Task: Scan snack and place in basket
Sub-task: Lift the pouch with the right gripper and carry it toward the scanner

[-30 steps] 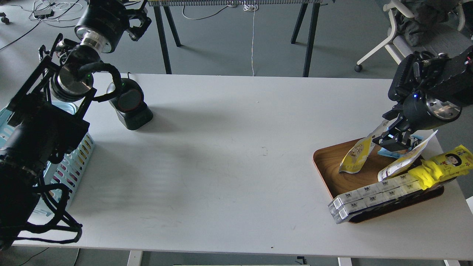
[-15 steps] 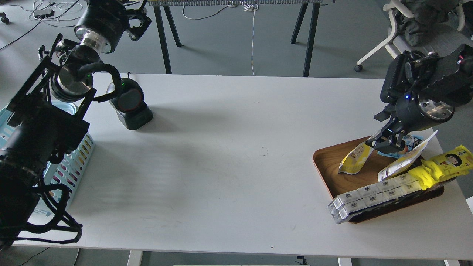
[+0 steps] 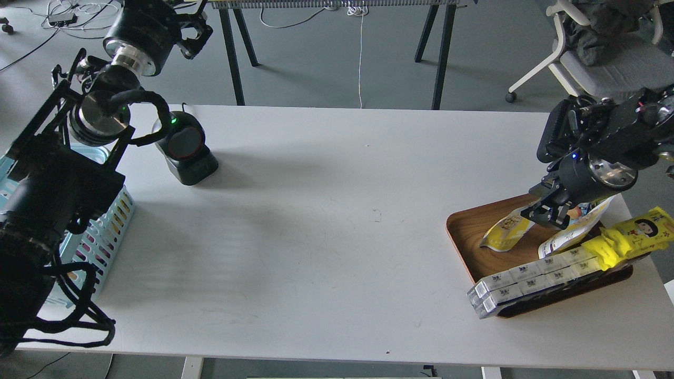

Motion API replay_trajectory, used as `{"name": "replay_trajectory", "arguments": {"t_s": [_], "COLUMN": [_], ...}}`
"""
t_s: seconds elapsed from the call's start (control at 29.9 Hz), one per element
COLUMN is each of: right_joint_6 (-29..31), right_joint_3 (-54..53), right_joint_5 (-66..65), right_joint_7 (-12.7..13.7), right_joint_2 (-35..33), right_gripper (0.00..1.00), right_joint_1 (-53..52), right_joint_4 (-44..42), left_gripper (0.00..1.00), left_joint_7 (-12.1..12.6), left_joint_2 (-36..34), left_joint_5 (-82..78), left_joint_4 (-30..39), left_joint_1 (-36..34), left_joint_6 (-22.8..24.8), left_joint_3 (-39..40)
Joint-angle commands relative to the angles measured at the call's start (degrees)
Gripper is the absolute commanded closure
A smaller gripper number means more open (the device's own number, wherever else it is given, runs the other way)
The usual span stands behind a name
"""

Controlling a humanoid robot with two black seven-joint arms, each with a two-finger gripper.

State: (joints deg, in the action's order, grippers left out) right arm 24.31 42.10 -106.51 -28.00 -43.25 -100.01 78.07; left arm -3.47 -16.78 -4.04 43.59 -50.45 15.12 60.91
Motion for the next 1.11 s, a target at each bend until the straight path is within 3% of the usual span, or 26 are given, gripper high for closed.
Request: {"name": "replay_trajectory", "arguments": {"t_s": [0.0,0.44,0.77,1.07], "right_joint_6": [-0.1,-1.2,-1.2,-4.1], "right_joint_3": [-0.1,-2.0,-3.8,-4.9], "right_joint_5": [0.0,0.3,3.1,7.7], "right_joint_7": [0.0,0.0,0.0,0.0], "right_joint_2": [0.0,-0.8,0.0,4.7], "right_gripper": [0.95,0.98,1.0,1.0], "right_joint_1": [0.0,-3.9,-10.2,-11.7], "right_joint_4": [-0.5,0.1,6.4,7.8], "left_gripper": [0.0,0.0,0.0,0.0], "left_joint_7": [0.0,0.0,0.0,0.0], "left_joint_2": [0.0,0.0,0.0,0.1], "left_joint_5": [0.0,0.1,0.0,0.0], "left_joint_4": [0.0,0.0,0.0,0.0], "left_joint_1": [0.0,0.0,0.0,0.0], "left_joint_6": [0.0,-0.1,-0.2,-0.3], "left_joint_3": [0.0,0.0,0.0,0.0]}}
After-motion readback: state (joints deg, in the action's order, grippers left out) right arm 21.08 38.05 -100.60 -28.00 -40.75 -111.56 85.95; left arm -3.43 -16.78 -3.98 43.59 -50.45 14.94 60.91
